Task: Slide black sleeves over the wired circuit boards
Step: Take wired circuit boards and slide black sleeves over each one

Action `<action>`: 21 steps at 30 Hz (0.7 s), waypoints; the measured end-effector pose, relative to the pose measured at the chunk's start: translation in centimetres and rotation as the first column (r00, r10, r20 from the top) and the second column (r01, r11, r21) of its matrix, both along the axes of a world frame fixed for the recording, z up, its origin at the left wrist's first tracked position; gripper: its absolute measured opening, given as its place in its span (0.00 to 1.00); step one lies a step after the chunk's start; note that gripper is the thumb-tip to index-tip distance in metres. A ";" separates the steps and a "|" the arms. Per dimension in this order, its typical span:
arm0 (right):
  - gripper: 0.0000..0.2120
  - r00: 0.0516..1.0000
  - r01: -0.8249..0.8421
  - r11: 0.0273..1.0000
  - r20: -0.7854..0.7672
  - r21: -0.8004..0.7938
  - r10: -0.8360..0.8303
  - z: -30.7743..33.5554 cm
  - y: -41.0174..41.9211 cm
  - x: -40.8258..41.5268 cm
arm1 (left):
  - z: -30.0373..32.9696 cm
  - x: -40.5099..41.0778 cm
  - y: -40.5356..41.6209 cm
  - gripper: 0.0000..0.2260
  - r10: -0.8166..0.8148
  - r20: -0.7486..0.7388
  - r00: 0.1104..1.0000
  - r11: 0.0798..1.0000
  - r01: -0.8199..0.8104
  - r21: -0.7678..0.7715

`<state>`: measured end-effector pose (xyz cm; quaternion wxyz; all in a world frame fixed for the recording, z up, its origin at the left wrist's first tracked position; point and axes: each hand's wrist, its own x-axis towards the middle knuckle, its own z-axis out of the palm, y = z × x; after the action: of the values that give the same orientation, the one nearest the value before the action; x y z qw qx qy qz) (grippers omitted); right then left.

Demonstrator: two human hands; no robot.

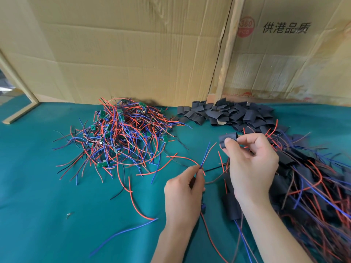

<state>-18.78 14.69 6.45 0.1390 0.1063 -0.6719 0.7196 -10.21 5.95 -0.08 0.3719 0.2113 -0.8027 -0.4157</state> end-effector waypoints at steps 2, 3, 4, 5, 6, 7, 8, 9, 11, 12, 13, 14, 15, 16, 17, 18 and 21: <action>0.06 1.000 0.001 1.000 -0.010 0.009 -0.001 0.0 -0.1 0.0 | 0.1 0.0 0.1 0.08 0.005 0.004 1.000 1.000 -0.005 -0.024; 0.06 1.000 0.001 1.000 -0.016 0.018 -0.001 0.0 -0.1 0.0 | 0.1 0.1 0.1 0.08 0.006 0.009 1.000 0.999 -0.006 -0.035; 0.05 1.000 0.003 0.999 -0.021 0.032 -0.002 -0.1 -0.1 0.1 | 0.1 0.1 0.1 0.07 0.004 0.014 1.000 0.999 -0.004 -0.039; 0.05 1.000 0.003 0.999 -0.023 0.046 -0.002 -0.1 -0.2 0.1 | 0.1 0.1 0.1 0.06 0.000 0.019 1.000 0.999 0.000 -0.039; 0.05 1.000 0.001 0.998 -0.020 0.055 0.000 -0.2 -0.2 0.1 | 0.1 0.1 0.1 0.06 -0.006 0.025 1.000 0.999 0.007 -0.037; 0.06 1.000 0.000 0.998 -0.014 0.061 0.001 -0.4 -0.3 0.0 | 0.1 0.2 0.1 0.06 -0.015 0.030 0.999 0.999 0.016 -0.035; 0.06 1.000 0.001 0.998 -0.006 0.066 0.000 -0.5 -0.3 -0.1 | 0.1 0.2 0.1 0.07 -0.030 0.036 0.999 0.999 0.031 -0.034; 0.06 1.000 -0.003 0.998 0.007 0.066 0.003 -0.6 -0.3 -0.1 | 0.1 0.2 0.1 0.08 -0.049 0.041 0.998 0.998 0.050 -0.035; 0.06 0.998 -0.035 0.999 0.059 0.013 0.034 -0.6 -0.3 -0.3 | 0.2 0.3 0.2 0.09 -0.087 0.051 0.995 0.994 0.090 -0.055; 0.06 0.994 -0.055 0.998 0.094 -0.037 0.058 -0.5 -0.2 -0.4 | 0.2 0.4 0.1 0.09 -0.098 0.053 0.994 0.992 0.102 -0.080; 0.07 0.988 -0.074 0.993 0.129 -0.089 0.085 -0.5 -0.2 -0.6 | 0.3 0.4 0.1 0.08 -0.105 0.051 0.993 0.988 0.110 -0.108; 0.08 0.980 -0.096 0.986 0.161 -0.136 0.118 -0.4 -0.1 -0.8 | 0.3 0.4 0.1 0.07 -0.109 0.047 0.993 0.985 0.114 -0.131; 0.10 0.968 -0.124 0.977 0.194 -0.176 0.158 -0.2 0.1 -0.9 | 0.3 0.5 0.1 0.07 -0.110 0.042 0.993 0.983 0.115 -0.145; 0.10 0.952 -0.158 0.965 0.228 -0.211 0.206 -0.1 0.2 -1.1 | 0.4 0.5 0.0 0.07 -0.111 0.039 0.993 0.982 0.116 -0.152; 0.10 0.929 -0.196 0.951 0.263 -0.241 0.259 0.1 0.4 -1.2 | 0.4 0.5 0.0 0.07 -0.113 0.039 0.993 0.981 0.118 -0.152; 0.10 0.901 -0.238 0.933 0.298 -0.269 0.315 0.2 0.5 -1.3 | 0.4 0.4 0.1 0.08 -0.118 0.039 0.992 0.982 0.122 -0.141; 0.13 0.819 -0.297 0.884 0.380 -0.362 0.431 0.7 0.6 -1.5 | 0.5 0.3 0.1 0.07 -0.132 0.004 0.991 0.988 0.132 -0.081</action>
<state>-20.25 15.34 7.12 -0.1479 0.0437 -0.5410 0.8268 -9.88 6.03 0.42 0.3524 0.1421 -0.8307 -0.4069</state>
